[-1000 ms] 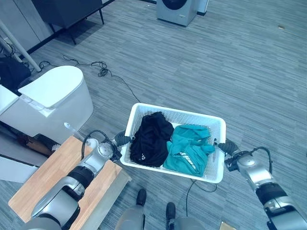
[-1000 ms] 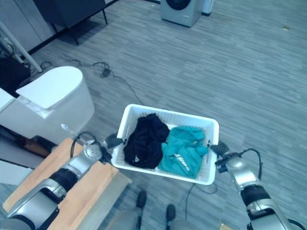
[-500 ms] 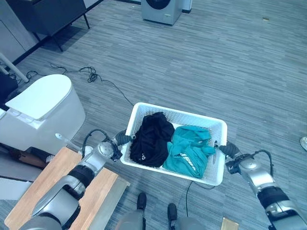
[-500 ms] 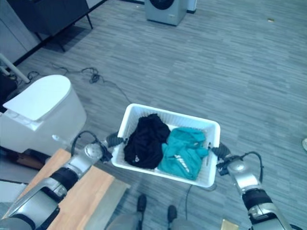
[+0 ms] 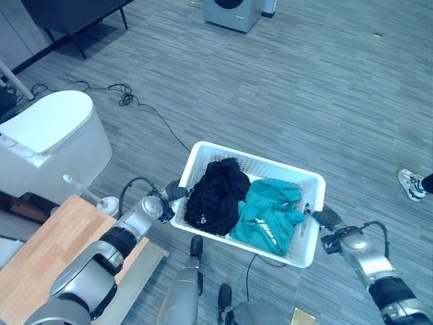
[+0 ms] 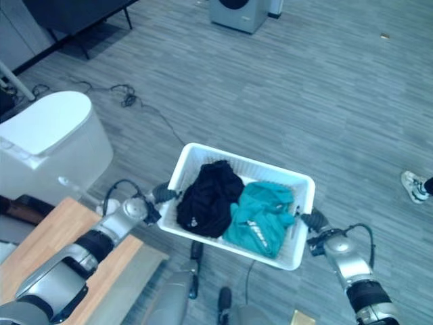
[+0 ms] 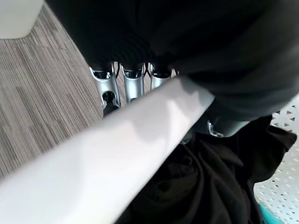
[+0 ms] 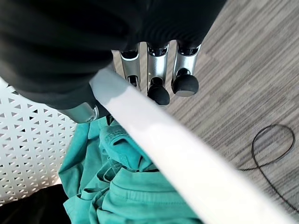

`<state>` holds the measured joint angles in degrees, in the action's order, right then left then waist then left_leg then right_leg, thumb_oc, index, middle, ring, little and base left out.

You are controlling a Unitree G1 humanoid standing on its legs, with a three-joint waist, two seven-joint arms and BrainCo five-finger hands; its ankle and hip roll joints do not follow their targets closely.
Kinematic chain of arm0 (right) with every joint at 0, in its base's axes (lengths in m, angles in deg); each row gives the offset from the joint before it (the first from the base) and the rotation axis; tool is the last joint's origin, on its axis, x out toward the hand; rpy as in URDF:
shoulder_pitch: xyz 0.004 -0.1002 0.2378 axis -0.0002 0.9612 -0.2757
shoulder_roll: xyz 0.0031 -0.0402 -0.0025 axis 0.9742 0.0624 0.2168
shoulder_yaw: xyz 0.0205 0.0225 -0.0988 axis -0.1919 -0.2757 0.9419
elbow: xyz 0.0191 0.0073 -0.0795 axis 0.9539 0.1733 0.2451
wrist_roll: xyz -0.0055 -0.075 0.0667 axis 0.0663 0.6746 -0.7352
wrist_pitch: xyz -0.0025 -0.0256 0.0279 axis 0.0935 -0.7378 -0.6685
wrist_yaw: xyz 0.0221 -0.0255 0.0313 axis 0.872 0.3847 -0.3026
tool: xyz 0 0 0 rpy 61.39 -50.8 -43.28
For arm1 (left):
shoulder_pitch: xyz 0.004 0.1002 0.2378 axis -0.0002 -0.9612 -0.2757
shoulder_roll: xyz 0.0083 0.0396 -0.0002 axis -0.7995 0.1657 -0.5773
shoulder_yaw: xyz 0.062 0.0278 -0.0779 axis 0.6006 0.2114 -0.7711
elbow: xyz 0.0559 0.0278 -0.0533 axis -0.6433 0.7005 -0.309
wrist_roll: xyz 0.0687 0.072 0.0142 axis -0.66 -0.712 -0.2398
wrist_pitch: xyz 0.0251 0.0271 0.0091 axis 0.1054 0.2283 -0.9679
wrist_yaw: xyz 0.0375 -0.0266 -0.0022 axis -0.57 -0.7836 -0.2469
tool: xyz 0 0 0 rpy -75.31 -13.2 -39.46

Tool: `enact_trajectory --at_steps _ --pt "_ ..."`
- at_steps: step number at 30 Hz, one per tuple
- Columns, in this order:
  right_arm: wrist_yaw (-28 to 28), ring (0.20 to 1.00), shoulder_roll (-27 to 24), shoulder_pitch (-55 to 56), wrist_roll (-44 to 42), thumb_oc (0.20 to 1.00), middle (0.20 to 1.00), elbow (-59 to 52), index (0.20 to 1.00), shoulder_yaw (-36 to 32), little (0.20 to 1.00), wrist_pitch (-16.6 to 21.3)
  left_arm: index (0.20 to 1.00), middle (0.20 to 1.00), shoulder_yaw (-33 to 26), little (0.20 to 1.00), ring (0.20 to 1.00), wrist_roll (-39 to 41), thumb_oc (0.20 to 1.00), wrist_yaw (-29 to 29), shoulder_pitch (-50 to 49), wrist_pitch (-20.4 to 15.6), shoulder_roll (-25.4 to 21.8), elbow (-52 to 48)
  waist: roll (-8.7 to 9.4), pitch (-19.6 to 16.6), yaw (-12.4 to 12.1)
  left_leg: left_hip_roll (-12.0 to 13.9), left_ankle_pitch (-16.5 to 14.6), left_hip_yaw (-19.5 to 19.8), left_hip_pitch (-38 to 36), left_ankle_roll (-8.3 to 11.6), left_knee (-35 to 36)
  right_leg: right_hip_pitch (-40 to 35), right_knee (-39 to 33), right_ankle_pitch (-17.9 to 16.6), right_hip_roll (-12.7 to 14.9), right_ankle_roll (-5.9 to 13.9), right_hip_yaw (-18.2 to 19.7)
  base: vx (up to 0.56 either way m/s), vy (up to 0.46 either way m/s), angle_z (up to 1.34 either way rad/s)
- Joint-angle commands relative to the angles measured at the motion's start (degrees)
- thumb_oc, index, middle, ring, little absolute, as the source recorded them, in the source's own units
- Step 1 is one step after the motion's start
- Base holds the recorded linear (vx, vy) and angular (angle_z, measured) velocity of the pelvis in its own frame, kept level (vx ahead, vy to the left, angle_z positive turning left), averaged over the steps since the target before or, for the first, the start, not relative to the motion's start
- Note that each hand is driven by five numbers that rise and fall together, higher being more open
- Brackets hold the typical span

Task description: Grab the laundry basket,head to the washer,open it,put in the laundry and shut it.

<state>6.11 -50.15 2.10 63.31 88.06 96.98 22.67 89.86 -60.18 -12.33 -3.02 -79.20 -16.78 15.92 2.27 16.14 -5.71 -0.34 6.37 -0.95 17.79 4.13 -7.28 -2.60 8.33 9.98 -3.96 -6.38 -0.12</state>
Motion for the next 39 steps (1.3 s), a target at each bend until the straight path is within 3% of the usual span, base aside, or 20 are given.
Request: enact_trajectory --at_steps 1,3,4,6,8,9,12,13,15,16,21,23,24,25,27,29,31,33,35,39 --pt "-3.55 0.200 1.04 -2.58 -2.94 0.200 0.200 -6.49 0.200 -0.27 0.200 6.30 0.200 0.200 -7.38 0.200 0.200 2.39 0.200 -1.99 -0.11 -3.00 -2.38 -1.55 4.39 -8.01 -1.85 -2.33 -2.99 -3.84 -0.20 -5.55 -2.35 -8.16 3.17 -5.02 3.91 12.90 1.30 0.44 0.128 -0.42" --pt "-3.75 0.200 2.06 -3.36 -2.48 0.200 0.200 -5.21 0.200 0.24 0.200 6.23 0.200 0.200 -7.49 0.200 0.200 2.42 0.200 -1.93 -1.14 -2.96 -3.02 -1.66 4.80 -7.90 -1.73 -3.15 -4.90 -4.66 -2.55 -6.89 -2.01 -5.44 11.80 -11.32 4.25 16.63 1.14 0.42 0.128 -0.38" --pt "-3.99 0.200 2.74 -4.14 -1.74 0.200 0.200 -4.71 0.200 0.43 0.200 5.75 0.200 0.200 -8.48 0.200 0.200 2.49 0.200 -2.30 -2.38 -2.79 -3.32 -2.21 4.00 -7.32 -0.78 -2.80 -6.71 -5.08 -5.26 -8.15 -1.64 -1.21 20.99 -16.22 4.28 19.43 -0.09 0.40 0.127 -0.21" --pt "-3.99 0.200 2.87 -4.46 -1.50 0.200 0.200 -4.41 0.200 0.34 0.200 5.70 0.200 0.200 -8.73 0.200 0.200 2.53 0.200 -2.48 -2.56 -2.53 -3.34 -2.16 2.97 -7.19 -0.50 -2.07 -7.07 -5.07 -6.28 -8.57 -1.31 1.43 24.50 -16.97 4.40 19.51 -1.24 0.31 0.105 0.21" --pt "-3.86 0.200 2.97 -5.28 -1.15 0.200 0.200 -3.73 0.200 0.05 0.200 5.25 0.200 0.200 -9.60 0.200 0.200 2.86 0.200 -3.03 -2.29 -2.14 -3.21 -2.08 1.33 -6.54 0.86 -1.80 -8.13 -4.21 -10.33 -9.23 0.00 7.08 27.27 -14.63 5.64 17.73 -3.18 0.36 0.098 0.13" --pt "-3.59 0.200 2.29 -5.77 -1.26 0.200 0.200 -2.77 0.200 -0.43 0.200 4.99 0.200 0.200 -9.77 0.200 0.200 3.39 0.200 -3.09 -1.80 -2.12 -2.98 -1.80 -0.22 -6.34 2.53 -1.82 -9.26 -2.38 -13.94 -8.85 1.10 12.68 22.86 -10.46 5.89 15.15 -3.67 0.26 0.032 0.04" --pt "-3.27 0.200 1.45 -6.03 -1.89 0.200 0.200 -2.25 0.200 -0.80 0.200 4.92 0.200 0.200 -9.60 0.200 0.200 3.60 0.200 -3.15 -0.83 -2.10 -2.46 -1.00 -0.87 -6.06 4.44 -2.18 -11.36 -0.36 -16.74 -7.92 0.59 15.27 14.79 -7.93 6.49 13.90 -2.63 0.44 -0.091 0.37" --pt "-2.82 0.200 0.54 -6.25 -2.88 0.200 0.200 -1.96 0.200 -1.32 0.200 4.90 0.200 0.200 -9.29 0.200 0.200 3.29 0.200 -3.67 0.68 -2.18 -1.77 0.40 -0.46 -5.90 5.98 -2.89 -13.99 1.20 -18.90 -6.79 -0.16 17.26 1.62 -10.79 8.76 14.64 0.31 0.40 -0.141 0.46" --pt "-2.82 0.200 0.45 -6.25 -2.91 0.200 0.200 -1.93 0.200 -1.34 0.200 4.92 0.200 0.200 -9.25 0.200 0.200 3.29 0.200 -3.69 0.77 -2.24 -1.65 0.51 -0.89 -5.67 6.12 -2.55 -14.42 1.45 -19.17 -6.78 -0.40 16.42 0.80 -11.02 8.49 14.65 -0.06 0.39 -0.136 0.51" --pt "-3.23 0.200 -0.98 -5.30 -2.38 0.200 0.200 -3.02 0.200 -2.85 0.200 4.17 0.200 0.200 -9.18 0.200 0.200 1.47 0.200 -4.18 2.03 -2.46 -0.80 1.67 -1.82 -5.24 8.47 -1.85 -17.77 3.84 -23.62 -5.75 -0.67 22.66 -8.73 -15.58 11.72 16.79 3.14 0.47 -0.157 0.55" --pt "-3.83 0.200 -1.35 -3.62 -1.98 0.200 0.200 -4.62 0.200 -4.22 0.200 3.90 0.200 0.200 -8.15 0.200 0.200 0.10 0.200 -4.10 2.94 -2.53 -0.13 2.84 -1.51 -7.04 10.07 -0.33 -19.29 5.18 -29.98 -4.15 -0.15 19.78 -8.79 -18.34 12.55 17.59 -0.45 0.54 -0.251 0.59" --pt "-4.17 0.200 -2.17 -2.14 -1.88 0.200 0.200 -6.02 0.200 -5.20 0.200 3.67 0.200 0.200 -7.95 0.200 0.200 -0.05 0.200 -3.99 3.15 -2.53 0.26 2.86 -1.85 -8.83 11.00 2.21 -17.62 5.61 -31.68 -2.78 -1.18 18.78 -5.89 -19.95 11.03 17.00 -0.66 0.49 -0.335 0.75" --pt "-4.10 0.200 -2.75 -1.16 -2.76 0.200 0.200 -6.42 0.200 -5.27 0.200 3.98 0.200 0.200 -7.87 0.200 0.200 0.29 0.200 -3.98 2.94 -2.73 0.65 3.54 -3.00 -10.52 11.56 6.83 -10.23 4.90 -31.00 -0.77 -6.85 16.72 -3.51 -18.66 7.43 15.27 -1.49 0.35 -0.282 0.23" --pt "-4.10 0.200 -2.73 -1.15 -2.76 0.200 0.200 -6.43 0.200 -5.29 0.200 3.98 0.200 0.200 -7.85 0.200 0.200 0.29 0.200 -3.98 2.95 -2.73 0.64 3.54 -2.81 -10.65 11.65 6.64 -9.98 5.03 -30.81 -0.74 -6.73 16.85 -3.61 -18.81 7.64 15.25 -1.50 0.48 -0.435 0.08" --pt "-3.37 0.200 -3.00 -0.42 -4.04 0.200 0.200 -6.75 0.200 -5.54 0.200 4.00 0.200 0.200 -7.48 0.200 0.200 1.08 0.200 -3.72 2.89 -2.08 0.13 2.72 -1.38 -10.94 11.18 10.03 -2.28 2.70 -25.04 -1.58 -20.53 12.97 -3.48 -16.76 6.80 12.25 -2.98 0.29 -0.380 0.05" --pt "-2.62 0.200 -2.90 -0.77 -4.86 0.200 0.200 -7.03 0.200 -5.03 0.200 4.30 0.200 0.200 -7.57 0.200 0.200 1.45 0.200 -3.92 3.06 -1.43 -0.33 1.62 -0.27 -10.34 10.06 12.57 0.29 1.60 -19.50 -2.89 -32.11 9.35 -4.56 -15.01 4.78 9.39 -3.97 0.30 -0.478 0.09" --pt "-1.75 0.200 -3.10 -0.66 -4.90 0.200 0.200 -7.68 0.200 -4.99 0.200 4.31 0.200 0.200 -7.54 0.200 0.200 1.86 0.200 -4.05 3.36 -1.25 -0.43 0.77 0.32 -9.62 9.04 15.65 0.57 -0.89 -15.94 -3.05 -35.57 6.24 -4.90 -12.37 3.24 8.24 -4.56 0.31 -0.396 -0.12" --pt "-0.89 0.200 -3.08 -0.16 -4.52 0.200 0.200 -8.49 0.200 -5.39 0.200 4.00 0.200 0.200 -6.60 0.200 0.200 2.23 0.200 -3.86 4.74 -1.03 0.96 0.48 1.69 -8.05 6.92 14.92 -2.66 -4.85 -7.06 -3.42 -32.56 2.49 -5.73 -10.71 3.21 7.65 -5.36 0.27 -0.236 0.12" --pt "-0.86 0.200 -2.98 -0.14 -4.34 0.200 0.200 -8.40 0.200 -5.35 0.200 4.06 0.200 0.200 -6.39 0.200 0.200 2.01 0.200 -3.80 4.75 -1.07 1.30 0.69 1.76 -7.68 6.22 13.80 -3.27 -5.57 -5.29 -3.13 -30.36 1.69 -5.64 -10.17 3.13 7.73 -5.50 0.23 -0.076 0.17" --pt "-0.58 0.200 -1.80 -2.04 -3.59 0.200 0.200 -7.18 0.200 -3.74 0.200 5.08 0.200 0.200 -5.66 0.200 0.200 1.82 0.200 -3.92 5.35 -1.82 2.42 1.82 1.22 -7.01 2.85 8.77 -2.15 -7.29 -3.09 -2.14 -8.97 -2.42 -6.68 -8.25 2.93 9.21 -5.82 0.35 0.031 -0.09"
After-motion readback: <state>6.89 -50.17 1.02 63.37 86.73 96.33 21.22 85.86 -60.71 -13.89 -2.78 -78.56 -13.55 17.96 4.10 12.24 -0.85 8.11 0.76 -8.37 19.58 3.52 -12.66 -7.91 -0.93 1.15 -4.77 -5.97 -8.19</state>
